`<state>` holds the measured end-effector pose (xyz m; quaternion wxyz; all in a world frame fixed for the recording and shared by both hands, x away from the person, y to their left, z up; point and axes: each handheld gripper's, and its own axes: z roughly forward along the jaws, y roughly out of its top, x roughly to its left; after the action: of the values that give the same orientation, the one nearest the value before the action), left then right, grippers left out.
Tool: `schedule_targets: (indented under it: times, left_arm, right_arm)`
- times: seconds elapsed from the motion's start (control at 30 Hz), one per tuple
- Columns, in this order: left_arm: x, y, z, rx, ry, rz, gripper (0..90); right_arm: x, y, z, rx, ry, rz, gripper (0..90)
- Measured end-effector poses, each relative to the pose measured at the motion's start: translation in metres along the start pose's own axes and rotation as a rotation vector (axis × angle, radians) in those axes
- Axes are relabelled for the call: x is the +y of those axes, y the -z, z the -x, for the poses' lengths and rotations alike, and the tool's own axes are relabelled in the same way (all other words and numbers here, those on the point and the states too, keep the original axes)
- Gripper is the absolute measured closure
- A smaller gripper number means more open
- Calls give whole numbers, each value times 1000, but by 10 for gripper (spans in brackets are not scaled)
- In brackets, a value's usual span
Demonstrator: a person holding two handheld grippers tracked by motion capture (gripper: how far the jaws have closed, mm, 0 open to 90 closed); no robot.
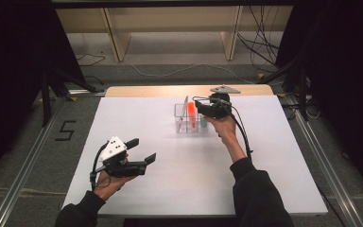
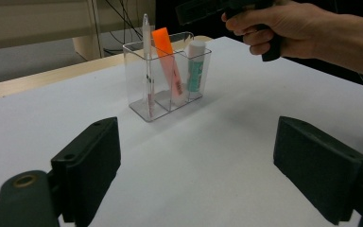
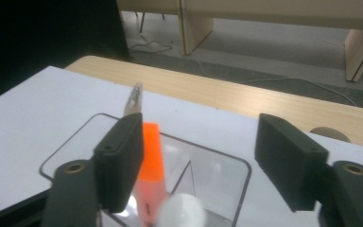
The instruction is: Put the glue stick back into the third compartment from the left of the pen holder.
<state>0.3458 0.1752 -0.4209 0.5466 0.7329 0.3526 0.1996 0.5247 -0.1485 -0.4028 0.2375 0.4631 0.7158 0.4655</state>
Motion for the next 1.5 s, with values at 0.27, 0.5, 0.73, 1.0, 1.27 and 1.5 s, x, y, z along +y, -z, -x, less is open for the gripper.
schedule_targets:
  times: [0.27,0.5,0.73,1.0,1.27,1.5]
  left_arm:
    - [0,-1,0,3,-1,-4,150]
    - [-1,-1,-1,-8,4,-17,150]
    - [-2,-2,-2,-15,17,-19,150]
    - [-3,-3,-1,-23,22,-24,150]
    - [-3,-3,0,-38,27,-30,150]
    - [-2,-3,1,-44,33,-33,150]
  right_arm:
    - [7,30,0,43,11,-3,261]
    - [0,55,-10,124,47,-19,252]
    - [-14,79,-17,193,69,-15,247]
    - [-33,106,-21,253,64,16,242]
    - [-52,125,-16,294,47,30,242]
    - [-67,137,-12,296,46,39,241]
